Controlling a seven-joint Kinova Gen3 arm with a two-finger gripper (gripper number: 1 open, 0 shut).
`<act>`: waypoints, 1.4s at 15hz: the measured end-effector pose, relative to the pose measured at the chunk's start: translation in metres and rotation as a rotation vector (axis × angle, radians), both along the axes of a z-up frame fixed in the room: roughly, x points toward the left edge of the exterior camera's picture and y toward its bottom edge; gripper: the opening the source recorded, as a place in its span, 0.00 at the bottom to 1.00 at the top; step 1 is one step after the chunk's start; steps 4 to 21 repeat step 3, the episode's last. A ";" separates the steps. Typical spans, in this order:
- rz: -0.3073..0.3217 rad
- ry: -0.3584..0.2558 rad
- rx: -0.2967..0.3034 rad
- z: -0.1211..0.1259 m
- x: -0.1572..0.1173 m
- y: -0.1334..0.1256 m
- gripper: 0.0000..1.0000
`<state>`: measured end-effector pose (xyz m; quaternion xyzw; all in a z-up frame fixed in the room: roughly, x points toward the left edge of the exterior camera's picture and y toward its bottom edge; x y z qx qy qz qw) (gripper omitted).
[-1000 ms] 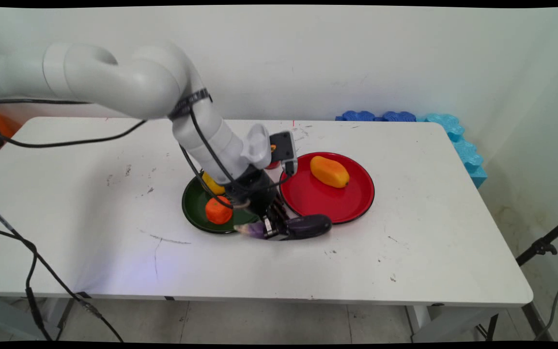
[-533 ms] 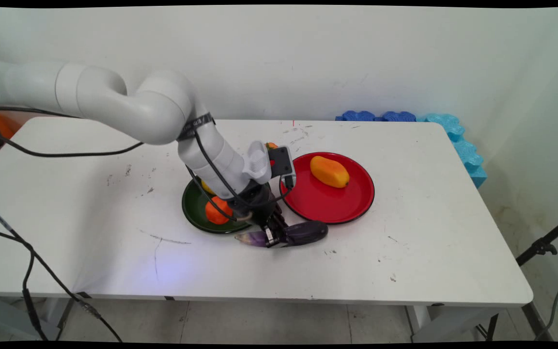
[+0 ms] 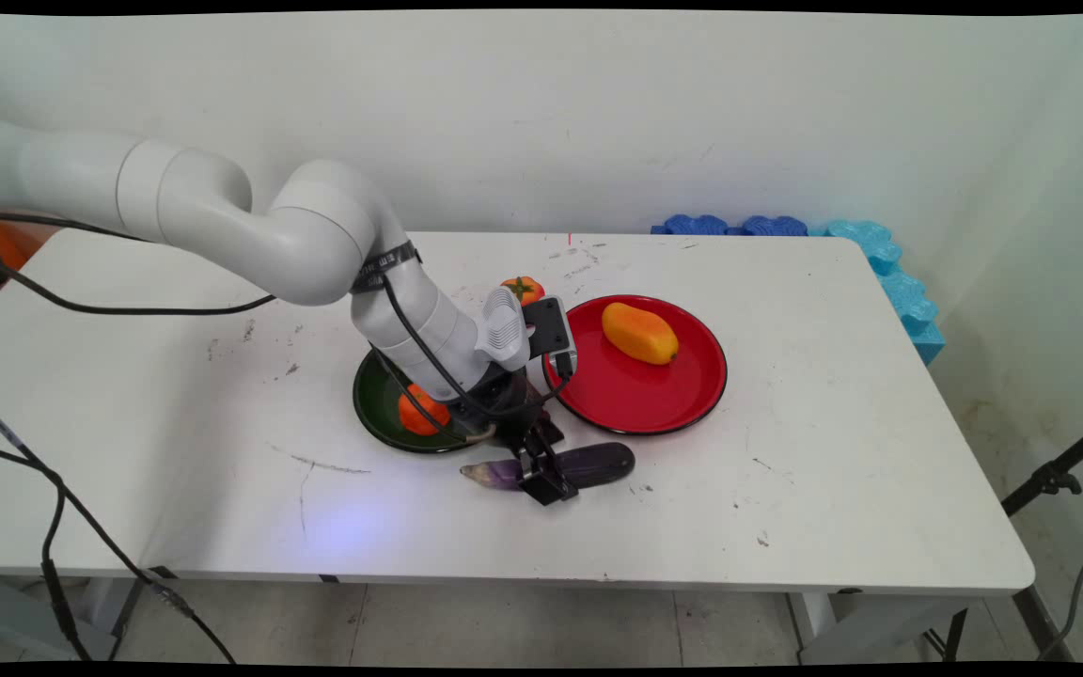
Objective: Place the picked object on the table
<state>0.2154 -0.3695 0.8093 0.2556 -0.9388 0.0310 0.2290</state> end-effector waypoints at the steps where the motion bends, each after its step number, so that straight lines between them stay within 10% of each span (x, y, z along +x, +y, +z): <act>1: -0.003 0.004 -0.004 0.001 0.000 0.000 1.00; 21: -0.001 0.019 -0.013 0.009 0.001 0.000 1.00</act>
